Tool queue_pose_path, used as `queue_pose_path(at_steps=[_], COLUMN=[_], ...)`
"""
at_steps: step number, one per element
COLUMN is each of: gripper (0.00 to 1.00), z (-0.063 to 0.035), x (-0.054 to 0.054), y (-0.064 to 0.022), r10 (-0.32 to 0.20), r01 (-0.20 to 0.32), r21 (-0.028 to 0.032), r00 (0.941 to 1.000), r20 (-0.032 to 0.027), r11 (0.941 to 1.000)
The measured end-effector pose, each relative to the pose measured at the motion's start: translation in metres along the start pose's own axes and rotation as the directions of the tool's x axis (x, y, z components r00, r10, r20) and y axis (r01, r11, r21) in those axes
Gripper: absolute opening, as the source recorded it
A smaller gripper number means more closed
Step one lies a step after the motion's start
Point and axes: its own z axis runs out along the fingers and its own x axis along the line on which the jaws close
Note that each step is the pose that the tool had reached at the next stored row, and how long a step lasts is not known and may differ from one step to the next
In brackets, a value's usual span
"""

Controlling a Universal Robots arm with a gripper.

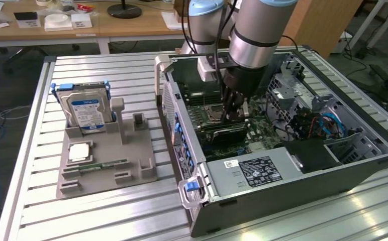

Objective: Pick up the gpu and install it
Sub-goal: 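Press down on the gpu until it lock into place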

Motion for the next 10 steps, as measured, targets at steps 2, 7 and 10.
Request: queue_pose_path(at_steps=[2,7,10], gripper=[0.11,0.11,0.11], z=[-0.0037,-0.0055,-0.0056], x=[-0.0003,-0.0004,-0.0004], y=[0.0,-0.0001,-0.0001], r10=[0.0,0.0,0.0], r01=[0.0,0.0,0.0], r21=[0.0,0.0001,0.0], r00=[1.0,1.0,1.0], r20=[-0.0001,-0.0003,-0.0004], r11=[1.0,1.0,1.0])
